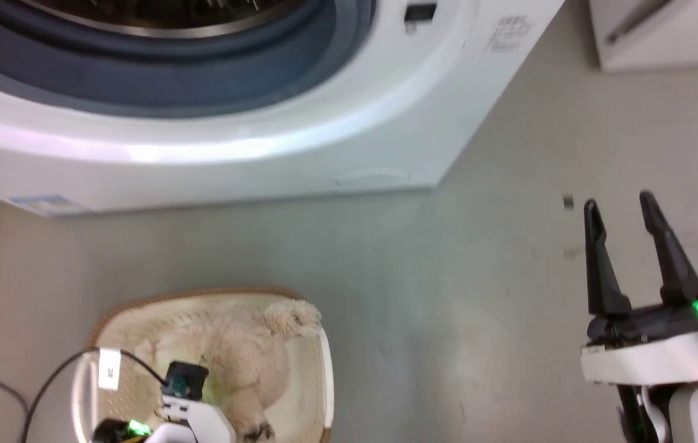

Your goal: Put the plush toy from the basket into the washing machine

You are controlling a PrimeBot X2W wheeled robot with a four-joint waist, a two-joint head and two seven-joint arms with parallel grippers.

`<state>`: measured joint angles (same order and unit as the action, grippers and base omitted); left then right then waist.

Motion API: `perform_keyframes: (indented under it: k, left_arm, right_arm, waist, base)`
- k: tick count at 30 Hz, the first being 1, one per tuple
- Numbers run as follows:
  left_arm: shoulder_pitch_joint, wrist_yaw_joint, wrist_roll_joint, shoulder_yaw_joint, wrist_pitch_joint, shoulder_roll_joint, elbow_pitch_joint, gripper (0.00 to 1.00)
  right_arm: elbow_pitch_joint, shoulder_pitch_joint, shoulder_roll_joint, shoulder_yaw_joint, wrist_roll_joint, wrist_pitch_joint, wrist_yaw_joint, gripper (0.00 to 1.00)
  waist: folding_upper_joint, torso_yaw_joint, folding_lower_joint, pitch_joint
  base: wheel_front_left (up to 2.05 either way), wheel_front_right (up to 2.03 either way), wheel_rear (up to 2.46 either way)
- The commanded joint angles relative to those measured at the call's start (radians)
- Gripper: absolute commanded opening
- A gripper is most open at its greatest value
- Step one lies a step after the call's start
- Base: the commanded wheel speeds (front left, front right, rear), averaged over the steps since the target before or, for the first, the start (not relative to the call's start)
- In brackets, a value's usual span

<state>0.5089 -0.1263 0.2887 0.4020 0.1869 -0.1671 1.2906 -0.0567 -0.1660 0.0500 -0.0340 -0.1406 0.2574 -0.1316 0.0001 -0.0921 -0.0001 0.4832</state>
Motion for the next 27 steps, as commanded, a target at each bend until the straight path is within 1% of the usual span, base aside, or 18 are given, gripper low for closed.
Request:
perform_keyframes:
  k: [1,6,10,14,19,22,27]
  left_arm:
    - [-0.022,-0.004,0.012,0.002,0.023,0.010,-0.001,0.00]
    - [-0.067,-0.004,0.050,0.018,0.063,0.029,-0.034,0.00]
    - [-0.097,-0.004,0.083,0.021,0.074,0.033,-0.108,0.00]
    - [-0.144,-0.001,0.095,-0.015,0.074,0.021,-0.263,0.00]
    - [-0.224,0.034,0.071,-0.060,0.075,0.025,-0.480,0.00]
    - [-0.266,0.053,0.051,-0.088,0.075,0.029,-0.609,0.00]
    - [-0.308,0.069,0.019,-0.142,0.075,0.027,-0.807,0.00]
  right_arm:
    - [0.007,0.022,0.000,-0.005,0.001,0.004,0.001,1.00]
    - [0.013,0.061,0.000,-0.008,0.001,0.004,0.001,1.00]
    - [0.018,0.094,0.000,-0.015,0.001,0.004,0.001,1.00]
    - [0.020,0.125,0.000,-0.019,-0.003,0.004,0.001,1.00]
    - [0.020,0.153,0.000,-0.019,-0.007,0.004,0.001,1.00]
    - [0.017,0.163,0.000,-0.016,-0.008,0.004,0.001,1.00]
    - [0.007,0.167,0.000,-0.014,-0.007,0.004,0.001,1.00]
  waist:
    - [-0.0001,0.035,0.0001,-0.108]
    - [-0.0001,0.061,0.0001,-0.191]
    - [-0.0001,0.082,0.0001,-0.251]
    - [-0.0001,0.098,0.0001,-0.300]
    - [-0.0001,0.106,0.0001,-0.341]
    - [-0.0001,0.105,0.0001,-0.350]
    - [-0.0001,0.091,0.0001,-0.342]
  base:
    - [0.00,0.00,0.00]
    - [0.00,0.00,0.00]
    - [0.00,0.00,0.00]
    - [0.00,0.00,0.00]
    - [0.00,0.00,0.00]
    - [0.00,0.00,0.00]
    - [0.00,0.00,0.00]
